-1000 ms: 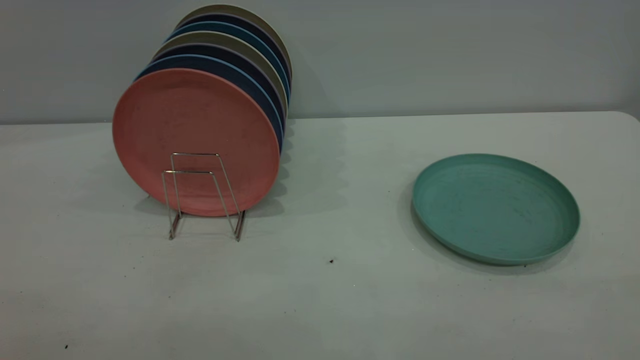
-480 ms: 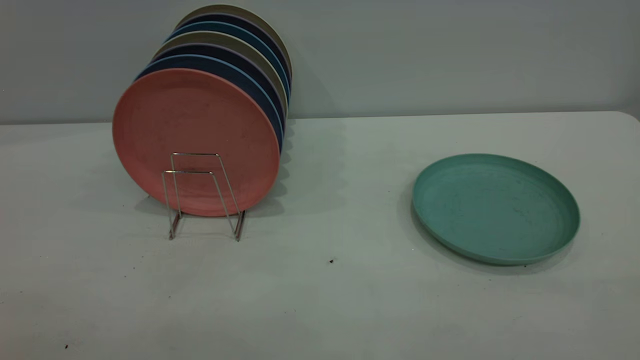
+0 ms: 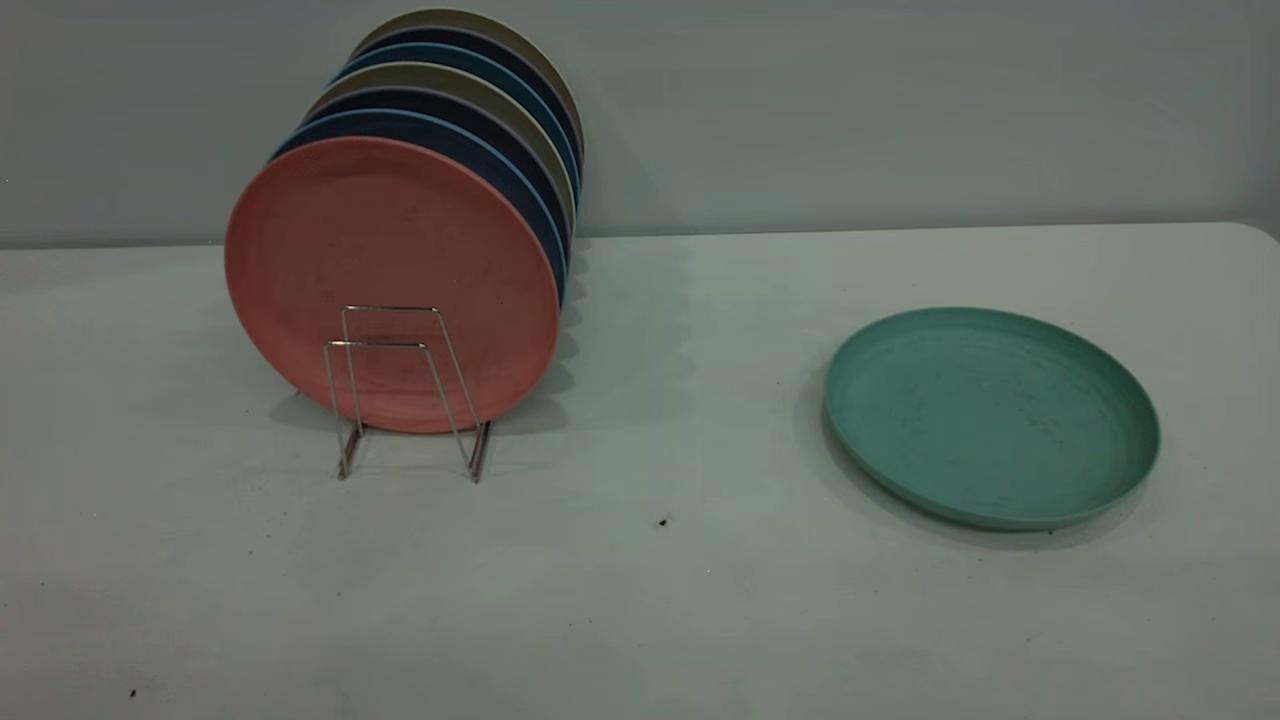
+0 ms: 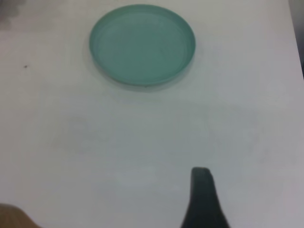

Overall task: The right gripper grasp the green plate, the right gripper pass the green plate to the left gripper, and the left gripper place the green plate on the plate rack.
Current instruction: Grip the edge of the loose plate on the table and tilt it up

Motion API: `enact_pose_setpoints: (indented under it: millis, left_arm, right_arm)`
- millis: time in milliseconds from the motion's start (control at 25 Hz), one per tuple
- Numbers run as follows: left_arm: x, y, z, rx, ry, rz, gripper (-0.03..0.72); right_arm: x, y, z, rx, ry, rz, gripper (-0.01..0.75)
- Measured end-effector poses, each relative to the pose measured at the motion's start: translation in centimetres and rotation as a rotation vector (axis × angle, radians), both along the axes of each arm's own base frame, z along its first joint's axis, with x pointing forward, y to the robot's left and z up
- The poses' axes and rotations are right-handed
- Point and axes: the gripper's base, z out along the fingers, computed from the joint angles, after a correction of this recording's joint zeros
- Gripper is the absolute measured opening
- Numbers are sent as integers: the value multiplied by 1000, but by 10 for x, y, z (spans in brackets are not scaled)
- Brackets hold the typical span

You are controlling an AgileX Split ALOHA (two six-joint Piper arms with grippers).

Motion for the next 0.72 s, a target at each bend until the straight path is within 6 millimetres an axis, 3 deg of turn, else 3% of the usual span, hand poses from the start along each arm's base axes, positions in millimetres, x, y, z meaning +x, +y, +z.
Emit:
enact_pose_setpoints:
  millis: [560, 720]
  left_arm:
    - [0, 0, 0, 6, 0, -5, 518]
    - [2, 0, 7, 16, -71, -15, 518]
  right_arm:
    - [0, 0, 0, 3, 0, 2, 546]
    - [0, 0, 2, 3, -11, 1, 546]
